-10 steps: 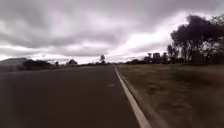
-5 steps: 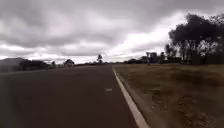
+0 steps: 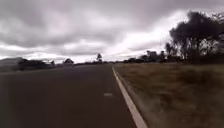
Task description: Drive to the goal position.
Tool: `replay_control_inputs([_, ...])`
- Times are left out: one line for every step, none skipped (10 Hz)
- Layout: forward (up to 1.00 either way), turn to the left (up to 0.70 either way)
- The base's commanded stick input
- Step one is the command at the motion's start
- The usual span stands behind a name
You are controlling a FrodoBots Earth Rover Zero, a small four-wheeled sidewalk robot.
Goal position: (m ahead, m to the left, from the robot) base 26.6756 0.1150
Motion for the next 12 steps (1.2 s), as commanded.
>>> replay_control_inputs([0.85,0.0])
replay_control_inputs([0.85,-0.02])
replay_control_inputs([0.85,-0.07])
replay_control_inputs([0.85,-0.02])
replay_control_inputs([0.85,0.0])
replay_control_inputs([0.85,0.0])
replay_control_inputs([0.85,0.0])
replay_control_inputs([0.85,0.0])
replay_control_inputs([0.85,0.0])
replay_control_inputs([0.85,0.0])
replay_control_inputs([0.85,0.0])
replay_control_inputs([0.85,0.0])
